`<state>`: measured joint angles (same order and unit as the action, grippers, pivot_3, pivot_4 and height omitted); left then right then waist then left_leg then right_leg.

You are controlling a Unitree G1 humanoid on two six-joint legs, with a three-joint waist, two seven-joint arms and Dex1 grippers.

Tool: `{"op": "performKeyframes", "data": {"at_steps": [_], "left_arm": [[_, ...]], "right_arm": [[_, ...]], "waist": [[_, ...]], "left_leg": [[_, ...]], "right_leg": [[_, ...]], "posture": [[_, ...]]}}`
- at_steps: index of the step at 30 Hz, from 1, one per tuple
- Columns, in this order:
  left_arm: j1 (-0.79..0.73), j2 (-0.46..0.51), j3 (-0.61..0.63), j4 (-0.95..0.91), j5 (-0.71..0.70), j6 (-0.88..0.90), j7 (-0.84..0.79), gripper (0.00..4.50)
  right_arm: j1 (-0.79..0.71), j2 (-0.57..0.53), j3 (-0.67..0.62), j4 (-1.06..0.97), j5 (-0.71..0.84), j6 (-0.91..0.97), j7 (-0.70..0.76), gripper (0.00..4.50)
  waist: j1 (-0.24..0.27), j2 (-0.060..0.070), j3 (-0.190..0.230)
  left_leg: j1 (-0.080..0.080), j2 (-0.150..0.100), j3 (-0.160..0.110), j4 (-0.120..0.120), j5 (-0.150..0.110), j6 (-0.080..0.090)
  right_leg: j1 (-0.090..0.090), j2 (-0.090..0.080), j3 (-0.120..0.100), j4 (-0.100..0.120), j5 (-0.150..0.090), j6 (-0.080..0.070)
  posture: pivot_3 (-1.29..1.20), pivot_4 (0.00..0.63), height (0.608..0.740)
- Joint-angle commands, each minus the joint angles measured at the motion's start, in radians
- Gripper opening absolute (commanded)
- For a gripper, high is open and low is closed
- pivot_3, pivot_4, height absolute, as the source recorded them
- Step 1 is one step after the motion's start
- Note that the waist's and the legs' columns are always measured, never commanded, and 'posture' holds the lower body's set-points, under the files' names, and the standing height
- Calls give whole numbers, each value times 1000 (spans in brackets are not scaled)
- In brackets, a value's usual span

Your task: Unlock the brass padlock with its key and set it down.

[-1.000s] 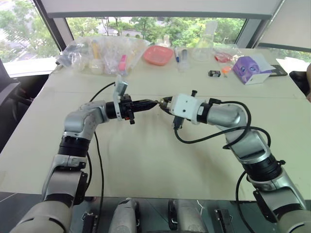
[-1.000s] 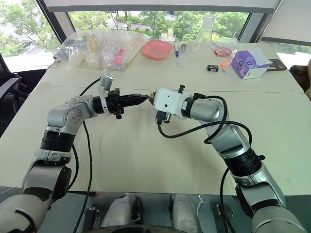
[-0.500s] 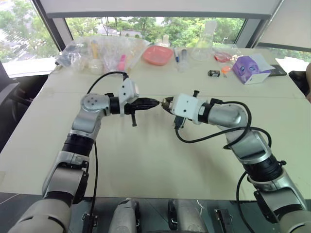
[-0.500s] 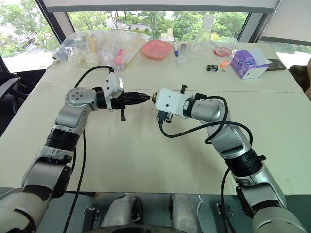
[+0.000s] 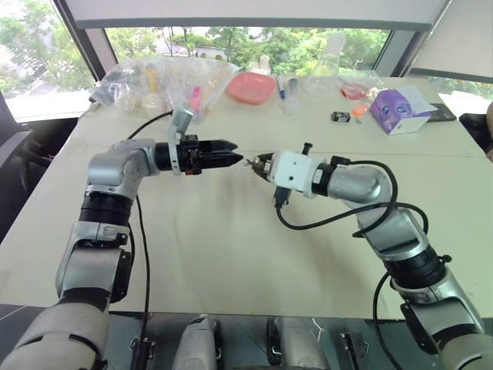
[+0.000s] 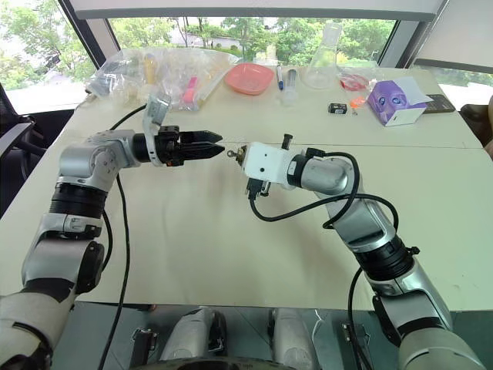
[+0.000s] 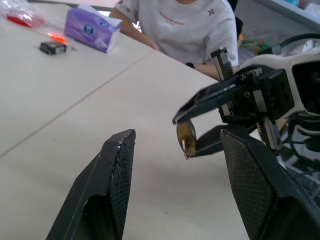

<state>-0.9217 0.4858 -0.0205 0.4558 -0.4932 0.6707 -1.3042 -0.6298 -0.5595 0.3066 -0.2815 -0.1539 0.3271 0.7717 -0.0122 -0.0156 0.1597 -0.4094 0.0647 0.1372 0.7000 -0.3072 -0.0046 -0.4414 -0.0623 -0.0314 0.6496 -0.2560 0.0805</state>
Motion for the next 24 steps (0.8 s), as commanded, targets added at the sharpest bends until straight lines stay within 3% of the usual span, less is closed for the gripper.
{"op": "performKeyframes", "data": {"at_steps": [1,11,14,18,22,24], "left_arm": [[-3,-17,-22,-39,7,-24,-15,2926],[-56,-96,-27,89,43,-104,-20,2926],[-62,-103,-31,104,49,-111,-36,2055],[-59,-104,-40,99,54,-109,-57,56],[-51,-96,-40,92,60,-111,-57,19],[-53,-96,-29,96,59,-115,-43,0]], "right_arm": [[-29,15,-16,-38,-6,-21,-15,679],[-25,26,-18,-62,-8,-6,-11,679],[-23,26,-19,-69,-10,-1,-12,679],[-21,28,-18,-83,-12,11,-12,679],[-19,28,-18,-87,-15,17,-11,679],[-17,27,-19,-84,-15,16,-11,1716]], "waist": [[0,0,0],[0,0,0],[0,0,0],[-1,0,0],[-1,0,0],[-1,0,0]], "left_leg": [[0,0,0,0,0,0],[0,0,1,0,0,0],[0,0,0,0,0,0],[0,0,0,0,0,0],[0,0,0,0,0,0],[0,0,0,0,0,0]], "right_leg": [[0,0,0,0,0,0],[0,0,0,0,0,0],[0,0,0,0,0,0],[0,0,0,0,0,0],[0,0,0,0,0,0],[0,0,0,0,0,0]], "posture": [[0,150,733],[0,150,733],[0,150,733],[0,150,733],[0,150,733],[0,150,733]]}}
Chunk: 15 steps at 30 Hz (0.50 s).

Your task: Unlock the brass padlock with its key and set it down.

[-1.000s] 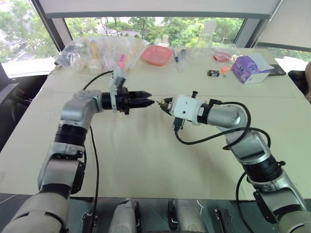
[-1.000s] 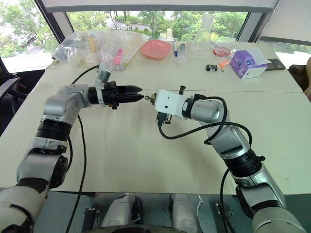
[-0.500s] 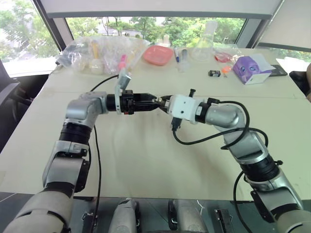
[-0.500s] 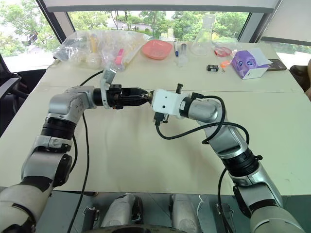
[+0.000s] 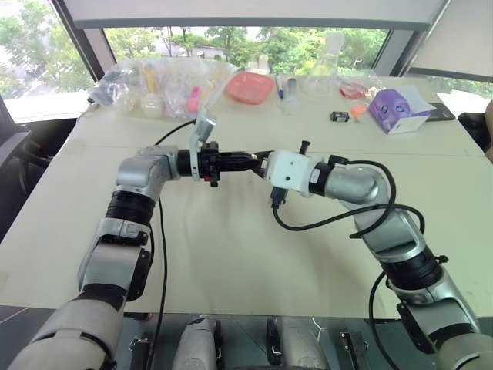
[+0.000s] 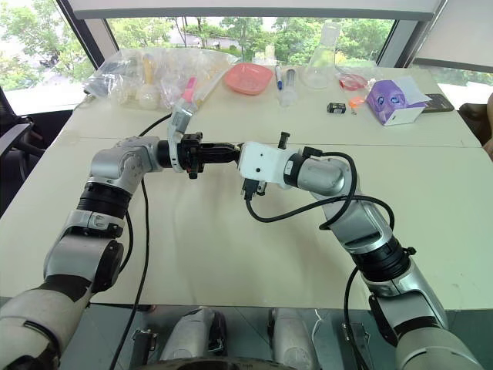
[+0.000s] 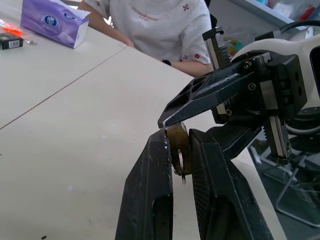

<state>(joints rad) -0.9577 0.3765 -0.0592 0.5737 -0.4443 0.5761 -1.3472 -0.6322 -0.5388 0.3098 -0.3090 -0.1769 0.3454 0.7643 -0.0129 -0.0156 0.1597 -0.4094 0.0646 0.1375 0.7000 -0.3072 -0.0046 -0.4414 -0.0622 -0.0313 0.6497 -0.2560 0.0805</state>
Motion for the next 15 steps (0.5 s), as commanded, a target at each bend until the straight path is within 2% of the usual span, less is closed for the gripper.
{"op": "performKeyframes", "data": {"at_steps": [1,4,5,6,11,15], "left_arm": [[-17,14,18,-23,6,-19,6,0],[-11,19,36,-39,-6,-7,14,0],[-6,22,42,-50,-11,0,17,0],[-1,25,45,-59,-15,5,19,0],[28,28,76,-114,-52,59,42,0],[38,19,102,-144,-90,98,71,0]], "right_arm": [[-10,0,-24,-59,14,1,5,2034],[14,-31,-35,-68,-7,11,3,3674],[30,-21,-66,-88,21,71,-3,4193],[40,-12,-87,-105,45,119,-7,4418],[6,196,-326,-238,235,459,-151,4418],[18,203,-310,-262,238,501,-199,4418]], "waist": [[0,0,0],[2,0,0],[2,0,0],[2,0,0],[-1,0,0],[1,0,0]], "left_leg": [[0,0,0,0,0,0],[0,0,0,0,0,0],[0,0,0,0,0,0],[0,0,0,0,0,0],[0,1,-3,0,0,0],[0,0,-3,0,0,0]], "right_leg": [[0,0,0,0,0,0],[0,0,0,0,0,0],[0,0,0,0,0,0],[0,0,0,0,0,0],[0,0,0,1,0,0],[0,0,0,1,0,0]], "posture": [[0,150,733],[0,150,733],[0,150,733],[0,150,733],[0,150,733],[0,150,733]]}}
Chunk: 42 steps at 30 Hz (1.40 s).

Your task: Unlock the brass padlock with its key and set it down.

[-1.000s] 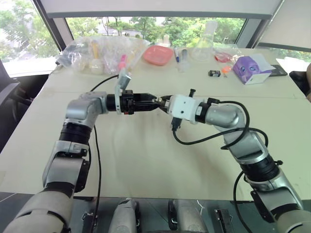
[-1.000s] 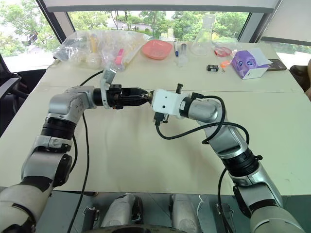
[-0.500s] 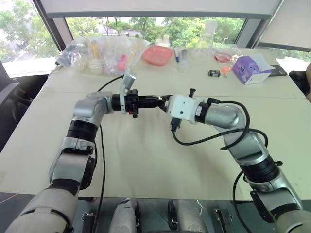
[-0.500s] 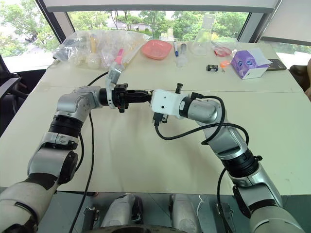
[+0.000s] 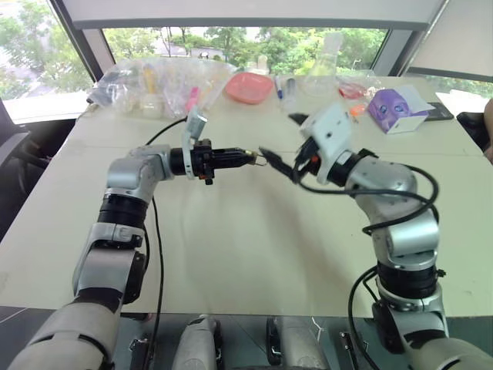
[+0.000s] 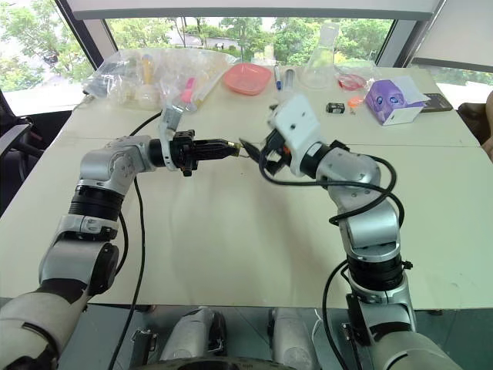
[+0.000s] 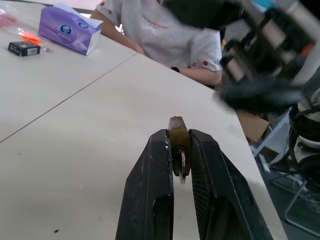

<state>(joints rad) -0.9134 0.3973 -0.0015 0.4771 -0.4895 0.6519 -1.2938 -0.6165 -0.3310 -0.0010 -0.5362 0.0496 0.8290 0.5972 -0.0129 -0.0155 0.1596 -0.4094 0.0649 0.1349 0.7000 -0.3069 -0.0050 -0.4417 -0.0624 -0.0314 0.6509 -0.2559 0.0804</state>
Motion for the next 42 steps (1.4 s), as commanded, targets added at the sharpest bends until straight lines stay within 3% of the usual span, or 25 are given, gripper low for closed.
{"op": "performKeyframes", "data": {"at_steps": [1,15,26,30,36,42], "left_arm": [[-4,-5,51,-51,-53,31,23,0],[52,10,59,-184,-133,115,43,0],[58,12,44,-185,-116,78,45,0],[59,1,22,-156,-87,43,58,0],[71,-78,-14,-110,-48,18,136,0],[108,-148,-117,-38,27,48,166,0]], "right_arm": [[8,-9,11,-33,12,15,-41,4418],[39,-16,47,44,49,4,-104,4418],[39,-21,51,7,185,167,-75,4418],[59,-108,24,-32,174,197,-88,4418],[202,-385,27,-222,257,265,60,4418],[225,-477,1,-279,316,321,79,4418]], "waist": [[2,0,0],[-1,0,0],[0,0,0],[4,0,0],[7,0,0],[-1,0,0]], "left_leg": [[0,0,0,0,0,0],[0,0,0,0,0,0],[0,0,-1,0,0,0],[0,0,-1,0,0,0],[-1,-1,-1,0,-2,3],[1,-1,-1,0,-4,7]], "right_leg": [[0,0,0,0,0,0],[0,0,0,0,0,0],[0,0,0,0,0,0],[0,0,0,-1,0,0],[1,-1,0,-3,0,0],[1,0,1,-2,0,0]], "posture": [[0,150,733],[0,150,733],[0,150,733],[0,150,733],[0,150,733],[0,150,733]]}}
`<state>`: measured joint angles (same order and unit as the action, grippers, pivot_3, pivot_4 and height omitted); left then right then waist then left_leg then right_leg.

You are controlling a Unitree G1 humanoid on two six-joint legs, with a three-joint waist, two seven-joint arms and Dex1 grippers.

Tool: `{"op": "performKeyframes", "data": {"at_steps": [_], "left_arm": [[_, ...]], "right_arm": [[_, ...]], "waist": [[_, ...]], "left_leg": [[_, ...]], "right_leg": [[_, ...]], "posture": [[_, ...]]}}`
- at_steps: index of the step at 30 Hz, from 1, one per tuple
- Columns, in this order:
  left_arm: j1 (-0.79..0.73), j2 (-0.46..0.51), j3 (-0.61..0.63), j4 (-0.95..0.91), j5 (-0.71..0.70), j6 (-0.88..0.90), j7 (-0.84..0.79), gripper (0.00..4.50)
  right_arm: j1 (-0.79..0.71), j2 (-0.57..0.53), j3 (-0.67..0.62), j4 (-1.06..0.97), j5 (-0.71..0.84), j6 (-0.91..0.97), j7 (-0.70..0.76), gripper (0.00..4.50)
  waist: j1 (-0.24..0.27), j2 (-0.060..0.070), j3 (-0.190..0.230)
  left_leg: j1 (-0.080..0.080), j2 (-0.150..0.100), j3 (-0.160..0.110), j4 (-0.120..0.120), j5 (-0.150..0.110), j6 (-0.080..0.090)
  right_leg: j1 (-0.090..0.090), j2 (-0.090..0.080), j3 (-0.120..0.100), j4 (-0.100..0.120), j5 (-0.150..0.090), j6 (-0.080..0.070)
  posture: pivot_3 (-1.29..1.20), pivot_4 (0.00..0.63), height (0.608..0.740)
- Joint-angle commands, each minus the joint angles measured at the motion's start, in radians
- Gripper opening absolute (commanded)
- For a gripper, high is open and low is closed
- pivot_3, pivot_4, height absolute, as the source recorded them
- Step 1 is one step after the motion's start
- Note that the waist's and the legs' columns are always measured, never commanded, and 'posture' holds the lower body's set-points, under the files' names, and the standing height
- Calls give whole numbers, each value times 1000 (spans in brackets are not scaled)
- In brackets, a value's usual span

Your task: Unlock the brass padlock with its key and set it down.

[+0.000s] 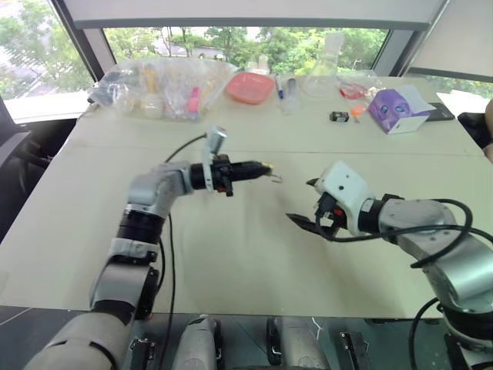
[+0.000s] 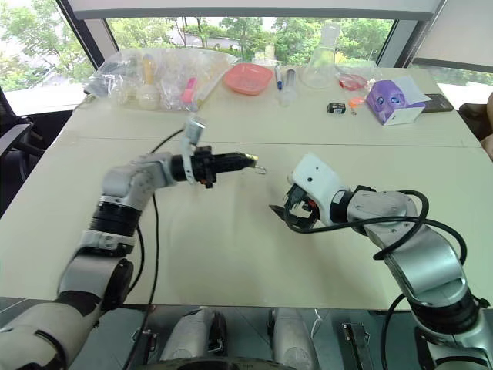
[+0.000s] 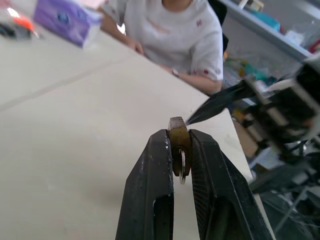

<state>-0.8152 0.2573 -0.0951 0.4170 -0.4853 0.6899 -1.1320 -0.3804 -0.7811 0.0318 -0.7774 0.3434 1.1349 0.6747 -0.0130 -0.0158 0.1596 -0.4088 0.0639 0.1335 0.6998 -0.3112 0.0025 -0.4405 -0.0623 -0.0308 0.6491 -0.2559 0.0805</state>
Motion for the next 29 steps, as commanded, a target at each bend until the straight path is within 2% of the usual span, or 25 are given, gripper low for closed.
{"op": "performKeyframes", "data": {"at_steps": [1,9,11,13,18,19,23,29], "left_arm": [[11,-16,-30,38,28,10,6,0],[-51,-99,-26,257,79,-44,18,0],[-66,-113,-26,303,99,-73,31,1015],[-74,-119,-27,327,114,-91,28,1773],[-71,-105,-29,330,146,-124,25,4267],[-69,-98,-30,328,159,-141,36,4427],[-40,-39,6,198,172,-174,92,4427],[103,60,115,-172,72,-70,149,4427]], "right_arm": [[-12,-34,-32,-40,26,20,-2,4418],[-7,-60,0,-27,20,14,-39,4418],[-6,-60,10,-23,16,8,-48,4500],[-8,-59,17,-19,15,3,-55,4500],[-7,-64,28,-9,15,-11,-63,4500],[-4,-68,32,-7,13,-17,-63,4500],[8,-79,32,1,4,-33,-71,4500],[17,-32,12,38,-7,-53,-121,4500]], "waist": [[-1,0,0],[7,0,0],[7,0,0],[6,0,0],[4,0,0],[4,0,0],[-1,0,0],[2,0,0]], "left_leg": [[0,0,0,0,0,0],[-1,0,0,0,0,1],[-1,0,0,0,-1,1],[-1,0,0,0,-1,1],[-1,0,-1,0,-1,1],[-1,0,-1,0,-1,1],[-1,0,-1,0,-1,1],[-1,1,0,0,2,-3]], "right_leg": [[0,0,0,0,0,0],[0,-1,0,-1,0,0],[0,-1,0,-1,0,0],[0,-1,0,-1,0,0],[0,0,0,-1,0,0],[0,0,0,-1,0,0],[0,0,0,0,0,0],[-1,-1,0,0,0,0]], "posture": [[0,150,733],[0,150,733],[0,150,733],[0,150,733],[0,150,733],[0,150,733],[0,150,733],[0,150,733]]}}
